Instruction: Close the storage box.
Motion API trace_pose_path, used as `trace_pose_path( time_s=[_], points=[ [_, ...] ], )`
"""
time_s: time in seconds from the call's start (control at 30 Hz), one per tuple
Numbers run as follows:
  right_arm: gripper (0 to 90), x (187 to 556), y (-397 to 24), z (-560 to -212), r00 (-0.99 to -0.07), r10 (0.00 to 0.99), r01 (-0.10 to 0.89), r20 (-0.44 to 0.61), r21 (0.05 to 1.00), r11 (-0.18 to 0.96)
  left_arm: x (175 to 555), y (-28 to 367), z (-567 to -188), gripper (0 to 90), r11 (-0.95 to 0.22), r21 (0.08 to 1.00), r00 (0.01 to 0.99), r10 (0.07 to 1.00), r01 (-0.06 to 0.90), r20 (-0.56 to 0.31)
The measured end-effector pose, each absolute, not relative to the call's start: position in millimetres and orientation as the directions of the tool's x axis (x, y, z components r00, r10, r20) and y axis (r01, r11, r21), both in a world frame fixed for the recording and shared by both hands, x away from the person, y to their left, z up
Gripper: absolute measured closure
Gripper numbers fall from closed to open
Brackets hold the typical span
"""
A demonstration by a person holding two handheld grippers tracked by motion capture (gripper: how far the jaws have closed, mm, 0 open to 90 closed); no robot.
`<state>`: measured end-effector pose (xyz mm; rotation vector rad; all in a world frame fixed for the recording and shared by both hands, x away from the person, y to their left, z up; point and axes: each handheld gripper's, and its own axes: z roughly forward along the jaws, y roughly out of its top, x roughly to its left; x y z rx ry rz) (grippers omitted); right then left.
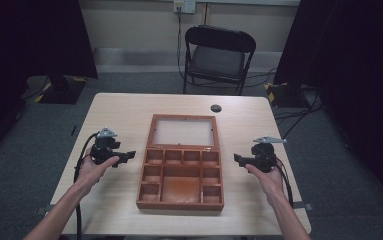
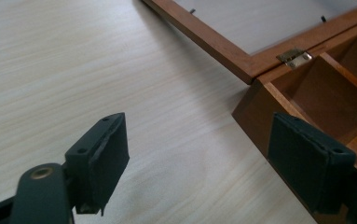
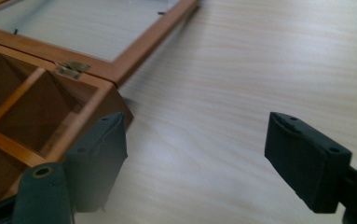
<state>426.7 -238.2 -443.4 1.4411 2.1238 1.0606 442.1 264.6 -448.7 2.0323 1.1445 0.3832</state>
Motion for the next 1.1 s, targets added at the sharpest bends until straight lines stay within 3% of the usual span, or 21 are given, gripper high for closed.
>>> trace_pose_path(
  time_s=[0.33,0.5,1.1],
  points=[
    [22.9,453.8,-206.7,-428.5,-0.482,0.863,0.616,0.154,0.759,0.209,458.2,261.9,-440.8,20.0,-0.245,0.754,0.521,0.841,0.610,-0.149],
    [23.0,467.0,-194.5,-422.8,-0.502,0.853,0.599,0.138,0.767,0.228,471.6,255.5,-433.2,20.2,-0.258,0.754,0.518,0.846,0.604,-0.125],
    [20.7,517.3,-167.3,-433.4,-0.492,0.856,0.625,0.157,0.748,0.222,514.1,213.2,-438.8,20.4,-0.264,0.732,0.521,0.841,0.628,-0.143]
  ],
)
